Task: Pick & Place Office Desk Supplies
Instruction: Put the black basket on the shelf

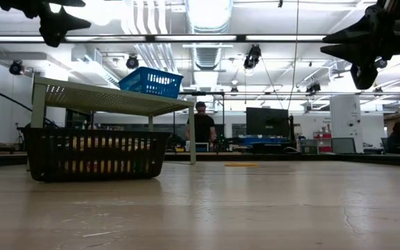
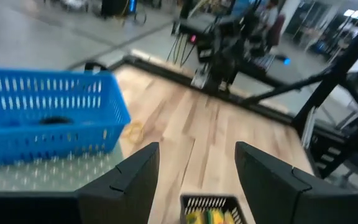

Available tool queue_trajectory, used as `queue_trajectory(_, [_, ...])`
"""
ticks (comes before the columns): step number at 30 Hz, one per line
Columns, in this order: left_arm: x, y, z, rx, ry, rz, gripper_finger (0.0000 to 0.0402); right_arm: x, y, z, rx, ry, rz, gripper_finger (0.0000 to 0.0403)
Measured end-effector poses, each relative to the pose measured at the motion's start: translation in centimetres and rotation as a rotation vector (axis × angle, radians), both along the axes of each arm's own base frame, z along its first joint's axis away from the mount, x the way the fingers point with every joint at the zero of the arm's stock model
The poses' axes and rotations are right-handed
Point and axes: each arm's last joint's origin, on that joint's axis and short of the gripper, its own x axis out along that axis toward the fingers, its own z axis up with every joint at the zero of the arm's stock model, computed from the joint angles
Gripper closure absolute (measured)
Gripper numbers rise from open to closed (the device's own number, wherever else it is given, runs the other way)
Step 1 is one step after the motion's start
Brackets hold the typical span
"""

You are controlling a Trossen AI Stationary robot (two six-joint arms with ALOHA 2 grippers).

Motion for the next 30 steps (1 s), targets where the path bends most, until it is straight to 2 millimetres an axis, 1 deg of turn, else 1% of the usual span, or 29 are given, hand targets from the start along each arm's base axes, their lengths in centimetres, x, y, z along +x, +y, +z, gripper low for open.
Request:
queue_trajectory(5, [1.8,0.0,-0.6,-0.055,0.136,0.018,0.0186,0.0,0.0,0.0,0.000,0.002,0.000,0.0330])
queue_trajectory(10, [4.2,-0.1,-0.3,-0.129,0.244,0.015,0.0186,0.1,0.0,-0.1,-0.002,0.006,0.000,0.0327])
queue_trajectory(15, [6.8,-0.4,0.7,-0.243,0.295,-0.038,0.0186,0.1,0.0,-0.1,-0.002,0.007,0.001,0.0320])
queue_trajectory(21, [10.1,-0.4,1.8,-0.305,0.385,-0.004,0.0186,0.1,0.0,-0.1,-0.002,0.007,0.001,0.0315])
queue_trajectory(24, [12.0,-0.5,1.8,-0.334,0.436,0.016,0.0186,0.1,0.0,-0.1,-0.002,0.007,0.001,0.0314])
queue_trajectory(26, [13.2,-0.7,1.7,-0.396,0.468,0.043,0.0186,0.1,0.0,-0.1,-0.002,0.007,0.001,0.0316])
queue_trajectory(30, [14.9,-1.4,0.8,-0.597,0.595,0.085,0.0186,0.1,0.0,-0.1,-0.002,0.007,0.001,0.0322])
